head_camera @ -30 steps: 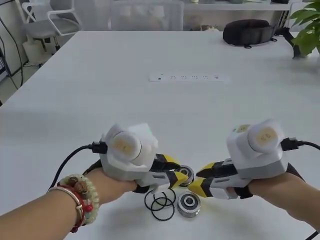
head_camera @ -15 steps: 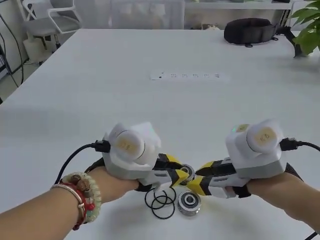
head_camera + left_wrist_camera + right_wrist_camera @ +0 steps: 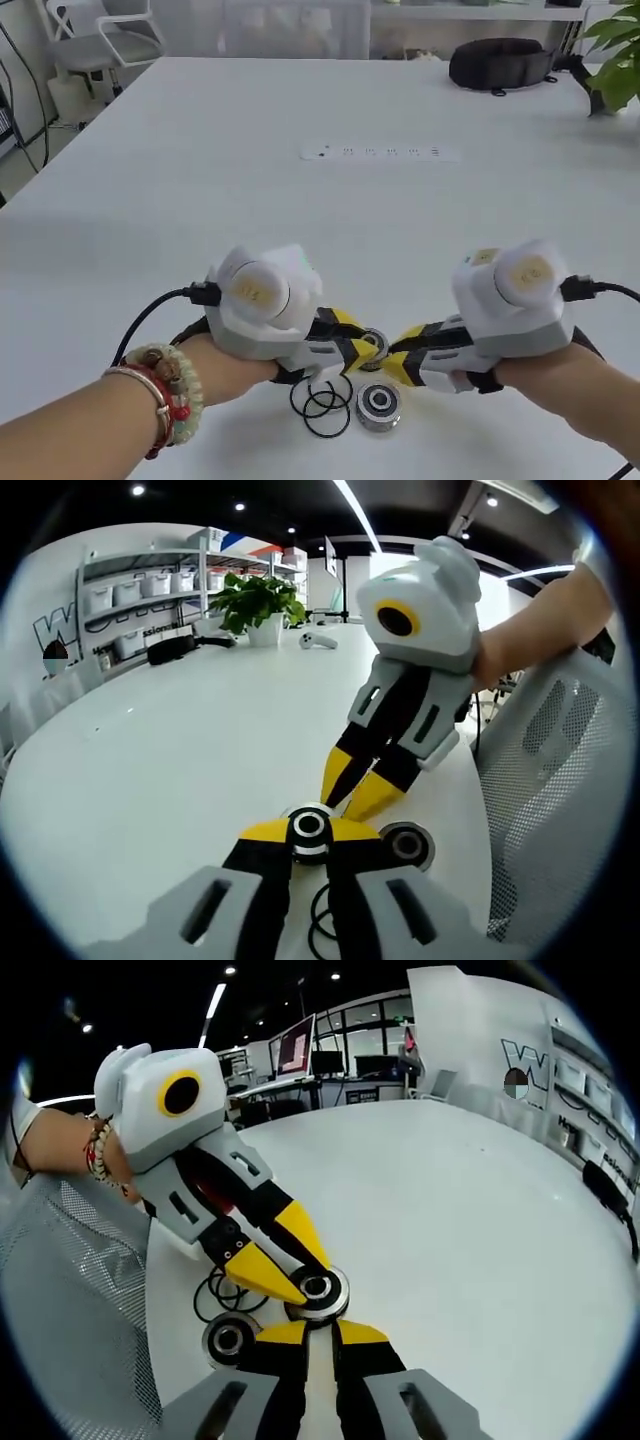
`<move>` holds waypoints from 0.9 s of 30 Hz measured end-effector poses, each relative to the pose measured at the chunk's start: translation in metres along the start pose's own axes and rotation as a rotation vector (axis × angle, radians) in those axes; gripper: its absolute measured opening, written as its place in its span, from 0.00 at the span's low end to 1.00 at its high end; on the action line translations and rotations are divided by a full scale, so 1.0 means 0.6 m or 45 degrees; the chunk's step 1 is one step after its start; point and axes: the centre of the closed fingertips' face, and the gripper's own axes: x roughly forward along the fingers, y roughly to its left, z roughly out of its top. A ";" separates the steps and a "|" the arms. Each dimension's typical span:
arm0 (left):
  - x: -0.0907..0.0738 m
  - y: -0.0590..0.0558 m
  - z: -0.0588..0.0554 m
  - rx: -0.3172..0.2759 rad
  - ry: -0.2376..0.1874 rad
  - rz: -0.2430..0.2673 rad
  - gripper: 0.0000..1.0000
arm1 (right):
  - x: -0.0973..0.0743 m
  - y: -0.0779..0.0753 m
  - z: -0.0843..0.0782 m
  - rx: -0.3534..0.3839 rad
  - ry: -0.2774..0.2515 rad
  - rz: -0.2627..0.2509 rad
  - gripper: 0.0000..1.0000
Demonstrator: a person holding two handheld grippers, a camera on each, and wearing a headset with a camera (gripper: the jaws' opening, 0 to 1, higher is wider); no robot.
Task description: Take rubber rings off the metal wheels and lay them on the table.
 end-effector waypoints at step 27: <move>-0.002 -0.002 0.000 0.016 0.000 -0.008 0.07 | -0.013 -0.021 0.020 0.415 -0.115 0.004 0.00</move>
